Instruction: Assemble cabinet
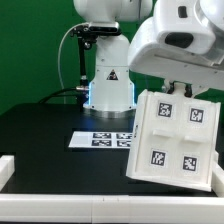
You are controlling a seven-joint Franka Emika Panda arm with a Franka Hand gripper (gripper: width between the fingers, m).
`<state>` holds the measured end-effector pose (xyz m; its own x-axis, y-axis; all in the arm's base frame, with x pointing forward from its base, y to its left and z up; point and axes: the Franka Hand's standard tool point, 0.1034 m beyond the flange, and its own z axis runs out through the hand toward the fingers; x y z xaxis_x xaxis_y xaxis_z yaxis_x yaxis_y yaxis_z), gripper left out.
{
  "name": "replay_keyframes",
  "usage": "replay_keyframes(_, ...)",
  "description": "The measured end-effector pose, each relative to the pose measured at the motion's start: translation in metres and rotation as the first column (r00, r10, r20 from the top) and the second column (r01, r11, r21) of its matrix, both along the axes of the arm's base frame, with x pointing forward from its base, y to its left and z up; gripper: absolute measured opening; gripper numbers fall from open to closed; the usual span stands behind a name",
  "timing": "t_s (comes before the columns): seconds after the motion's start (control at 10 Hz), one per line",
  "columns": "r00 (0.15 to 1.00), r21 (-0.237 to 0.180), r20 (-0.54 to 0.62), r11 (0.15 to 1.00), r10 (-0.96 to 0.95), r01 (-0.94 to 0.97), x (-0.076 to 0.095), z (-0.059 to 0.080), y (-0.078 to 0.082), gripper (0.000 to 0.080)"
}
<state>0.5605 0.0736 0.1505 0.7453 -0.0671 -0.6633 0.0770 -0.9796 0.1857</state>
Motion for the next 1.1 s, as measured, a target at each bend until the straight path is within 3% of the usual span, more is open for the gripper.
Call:
replay_keyframes(0.4, 1.0, 0.0, -0.003, 1.0, 0.0, 0.0, 0.0, -0.003, -0.001, 0.0222)
replay_keyframes(0.6, 1.0, 0.016, -0.006, 1.0, 0.018, -0.018, 0.01, -0.002, 0.005, 0.0222)
replay_keyframes(0.8, 1.0, 0.011, 0.02, 1.0, 0.004, -0.004, 0.022, -0.001, 0.0, 0.0222)
replay_keyframes(1.1, 1.0, -0.016, 0.029, 1.0, -0.01, 0.01, 0.022, -0.005, -0.005, 0.0222)
